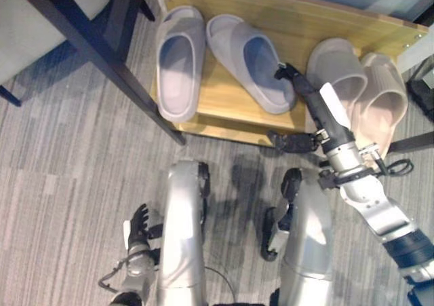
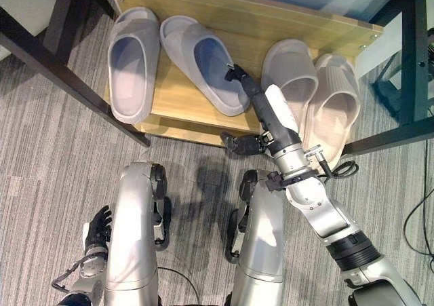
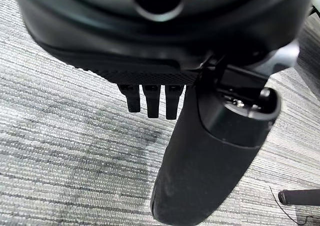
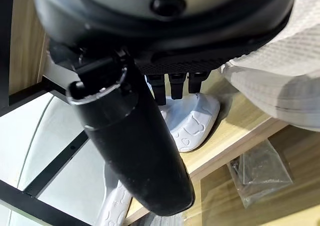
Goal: Arrange the slippers neatly on the shoe rack.
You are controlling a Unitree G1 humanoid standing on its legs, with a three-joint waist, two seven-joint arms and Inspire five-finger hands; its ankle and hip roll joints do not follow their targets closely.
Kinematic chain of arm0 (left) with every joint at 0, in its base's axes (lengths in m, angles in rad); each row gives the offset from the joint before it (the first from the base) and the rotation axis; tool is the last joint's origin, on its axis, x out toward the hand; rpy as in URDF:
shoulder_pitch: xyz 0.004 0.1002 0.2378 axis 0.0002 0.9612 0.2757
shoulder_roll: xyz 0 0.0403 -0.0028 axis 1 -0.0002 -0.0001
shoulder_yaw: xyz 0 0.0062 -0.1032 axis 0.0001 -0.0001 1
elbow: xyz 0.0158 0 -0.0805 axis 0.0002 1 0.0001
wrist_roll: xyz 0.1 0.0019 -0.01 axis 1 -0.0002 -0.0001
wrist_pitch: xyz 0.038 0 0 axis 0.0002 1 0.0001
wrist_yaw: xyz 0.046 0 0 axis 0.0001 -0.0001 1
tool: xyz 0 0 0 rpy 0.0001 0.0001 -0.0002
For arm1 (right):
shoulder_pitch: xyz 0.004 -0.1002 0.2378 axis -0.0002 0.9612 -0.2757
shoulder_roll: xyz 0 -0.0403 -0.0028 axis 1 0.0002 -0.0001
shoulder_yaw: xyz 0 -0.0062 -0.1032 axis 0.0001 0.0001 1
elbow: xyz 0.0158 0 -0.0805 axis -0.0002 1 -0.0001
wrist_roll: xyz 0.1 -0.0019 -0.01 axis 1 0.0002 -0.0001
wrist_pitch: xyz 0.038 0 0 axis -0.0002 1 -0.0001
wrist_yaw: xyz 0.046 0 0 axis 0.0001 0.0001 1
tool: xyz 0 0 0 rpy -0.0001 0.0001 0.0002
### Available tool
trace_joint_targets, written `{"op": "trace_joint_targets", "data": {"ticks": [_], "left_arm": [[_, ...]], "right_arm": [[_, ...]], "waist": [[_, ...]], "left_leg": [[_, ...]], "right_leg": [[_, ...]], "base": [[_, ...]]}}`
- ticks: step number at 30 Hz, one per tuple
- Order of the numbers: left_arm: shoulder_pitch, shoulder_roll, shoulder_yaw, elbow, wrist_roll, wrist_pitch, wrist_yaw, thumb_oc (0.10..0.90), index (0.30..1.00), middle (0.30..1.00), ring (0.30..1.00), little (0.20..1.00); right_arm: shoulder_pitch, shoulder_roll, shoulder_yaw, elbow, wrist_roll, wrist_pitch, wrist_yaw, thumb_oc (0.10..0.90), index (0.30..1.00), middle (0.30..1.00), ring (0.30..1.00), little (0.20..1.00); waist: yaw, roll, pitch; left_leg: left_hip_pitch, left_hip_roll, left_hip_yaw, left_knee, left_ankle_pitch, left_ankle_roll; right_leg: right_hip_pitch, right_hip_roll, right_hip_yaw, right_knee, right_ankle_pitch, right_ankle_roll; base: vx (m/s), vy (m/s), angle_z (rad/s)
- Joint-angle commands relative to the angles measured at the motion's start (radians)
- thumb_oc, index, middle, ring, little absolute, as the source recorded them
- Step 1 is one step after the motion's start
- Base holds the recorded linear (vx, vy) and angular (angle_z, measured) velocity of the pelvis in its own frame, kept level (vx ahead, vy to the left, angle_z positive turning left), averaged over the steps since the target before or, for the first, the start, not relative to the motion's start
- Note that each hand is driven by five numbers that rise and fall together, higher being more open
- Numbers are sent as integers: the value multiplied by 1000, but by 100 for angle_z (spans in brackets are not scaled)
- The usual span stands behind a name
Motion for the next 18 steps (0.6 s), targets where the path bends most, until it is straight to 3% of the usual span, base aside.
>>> {"op": "trace_joint_targets", "data": {"ticks": [1,18], "left_arm": [[-3,0,-2,56,20,-25,3,800,900,900,900,900],[-11,-12,4,83,11,-15,-7,800,900,900,900,900]], "right_arm": [[-93,3,-3,-147,93,-96,58,800,900,900,900,900],[-76,54,68,-264,191,-109,134,800,900,900,900,900]], "waist": [[37,-25,-23],[37,-28,-23]], "left_leg": [[85,-15,-82,27,-62,-4],[85,-17,-80,36,-63,-5]], "right_leg": [[105,-24,86,102,111,-22],[104,-16,93,112,116,-21]], "base": [[0,0,0],[3,2,-1]]}}
